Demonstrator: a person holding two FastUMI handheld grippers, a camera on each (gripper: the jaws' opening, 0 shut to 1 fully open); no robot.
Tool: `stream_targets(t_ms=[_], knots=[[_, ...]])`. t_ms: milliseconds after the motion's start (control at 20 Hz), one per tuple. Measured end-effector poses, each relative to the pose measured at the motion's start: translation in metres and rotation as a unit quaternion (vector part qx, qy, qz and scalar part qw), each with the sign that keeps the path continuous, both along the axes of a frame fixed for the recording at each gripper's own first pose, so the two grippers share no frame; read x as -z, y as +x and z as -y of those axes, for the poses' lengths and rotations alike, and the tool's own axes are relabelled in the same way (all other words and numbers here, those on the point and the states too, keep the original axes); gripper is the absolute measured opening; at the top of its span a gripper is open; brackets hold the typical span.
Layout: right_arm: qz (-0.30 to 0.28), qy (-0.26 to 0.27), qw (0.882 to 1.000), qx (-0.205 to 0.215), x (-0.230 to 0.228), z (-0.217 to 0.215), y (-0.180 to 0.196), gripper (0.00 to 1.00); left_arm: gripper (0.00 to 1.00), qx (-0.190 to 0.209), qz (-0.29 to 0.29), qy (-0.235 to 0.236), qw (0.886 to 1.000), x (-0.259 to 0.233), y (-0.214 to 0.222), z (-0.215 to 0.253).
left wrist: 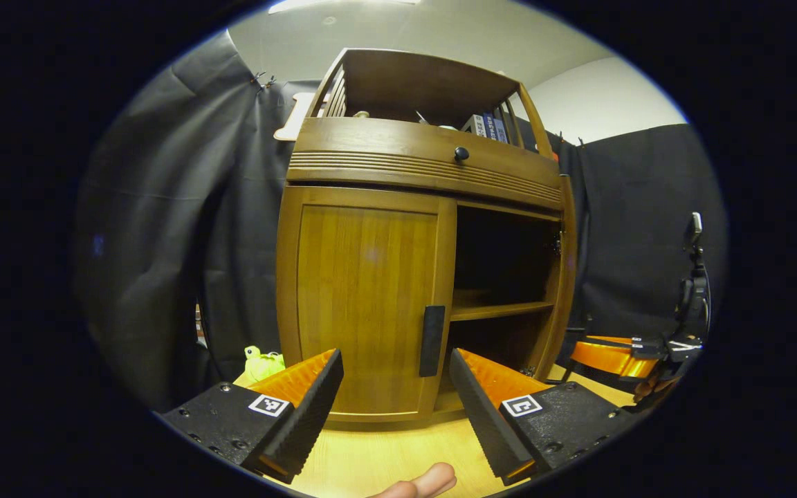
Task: Open the right door of the double-door shoe cabinet with the right hand, and open the left door with the left hand.
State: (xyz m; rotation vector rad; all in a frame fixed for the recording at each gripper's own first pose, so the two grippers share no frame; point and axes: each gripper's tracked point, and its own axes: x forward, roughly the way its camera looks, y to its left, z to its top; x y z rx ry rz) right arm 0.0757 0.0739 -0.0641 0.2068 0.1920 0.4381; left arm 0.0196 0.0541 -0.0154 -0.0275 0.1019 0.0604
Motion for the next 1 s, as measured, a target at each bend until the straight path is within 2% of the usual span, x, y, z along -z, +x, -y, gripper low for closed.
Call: stream_targets(t_ms=[50, 100, 400, 450, 500, 600, 800, 900, 950, 1000], knots=[[0.003, 0.000, 1.000, 0.003, -0.002, 0.001, 0.002, 0.13, 0.96, 0.000, -0.001, 0.000, 1.000, 0.000, 0.000, 0.000], [0.002, -0.004, 1.000, 0.004, -0.002, 0.006, -0.003, 0.11, 0.93, 0.001, -0.002, -0.001, 1.000, 0.001, 0.001, 0.001], [0.004, -0.017, 0.999, 0.043, -0.005, 0.045, -0.018, 0.11, 0.92, 0.010, -0.001, 0.000, 1.000, 0.002, 0.001, 0.010], [0.005, -0.018, 0.998, 0.052, -0.005, 0.053, -0.022, 0.11, 0.96, 0.014, -0.001, -0.001, 1.000, 0.003, 0.001, 0.014], [0.004, -0.016, 0.998, 0.061, -0.005, 0.062, -0.023, 0.11, 0.92, 0.018, -0.001, -0.002, 1.000, 0.005, 0.001, 0.019], [0.003, -0.013, 0.997, 0.076, -0.004, 0.083, -0.030, 0.11, 0.92, 0.027, -0.002, 0.003, 1.000, 0.007, 0.000, 0.028], [-0.001, -0.048, 0.991, 0.128, 0.008, 0.135, -0.009, 0.11, 0.96, 0.026, -0.006, 0.001, 1.000, 0.014, -0.003, 0.042], [-0.013, -0.054, 0.986, 0.158, 0.017, 0.164, 0.007, 0.10, 0.92, 0.044, -0.005, 0.005, 0.999, 0.013, -0.002, 0.054], [-0.004, -0.046, 0.985, 0.167, 0.011, 0.181, -0.001, 0.12, 0.93, 0.048, -0.003, 0.009, 0.999, 0.013, -0.002, 0.056], [-0.008, -0.046, 0.986, 0.159, 0.015, 0.185, 0.007, 0.01, 0.93, 0.048, -0.001, 0.010, 0.999, 0.014, -0.001, 0.056]])
